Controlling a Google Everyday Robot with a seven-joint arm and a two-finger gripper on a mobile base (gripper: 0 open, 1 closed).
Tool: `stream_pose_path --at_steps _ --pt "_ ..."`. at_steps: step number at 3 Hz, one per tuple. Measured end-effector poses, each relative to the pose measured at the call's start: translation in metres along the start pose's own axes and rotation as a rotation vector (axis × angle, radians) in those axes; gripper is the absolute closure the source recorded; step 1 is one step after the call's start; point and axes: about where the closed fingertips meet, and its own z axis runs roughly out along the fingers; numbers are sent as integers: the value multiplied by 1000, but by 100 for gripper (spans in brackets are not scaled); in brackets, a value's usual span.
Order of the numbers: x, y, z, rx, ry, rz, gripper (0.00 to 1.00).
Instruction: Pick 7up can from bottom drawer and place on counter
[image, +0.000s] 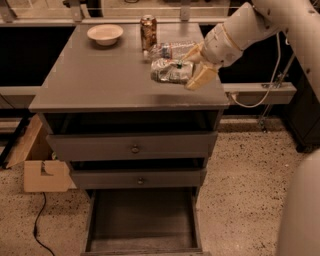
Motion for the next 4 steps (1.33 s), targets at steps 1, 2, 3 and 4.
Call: stream_pose_path --at_steps 1,2,3,4 --pt "9 -44 30 47 25 139 100" --pt "12 -67 46 72 37 197 100" --pt "1 -84 64 59 28 202 100" --pt "-8 -93 79 45 28 206 81"
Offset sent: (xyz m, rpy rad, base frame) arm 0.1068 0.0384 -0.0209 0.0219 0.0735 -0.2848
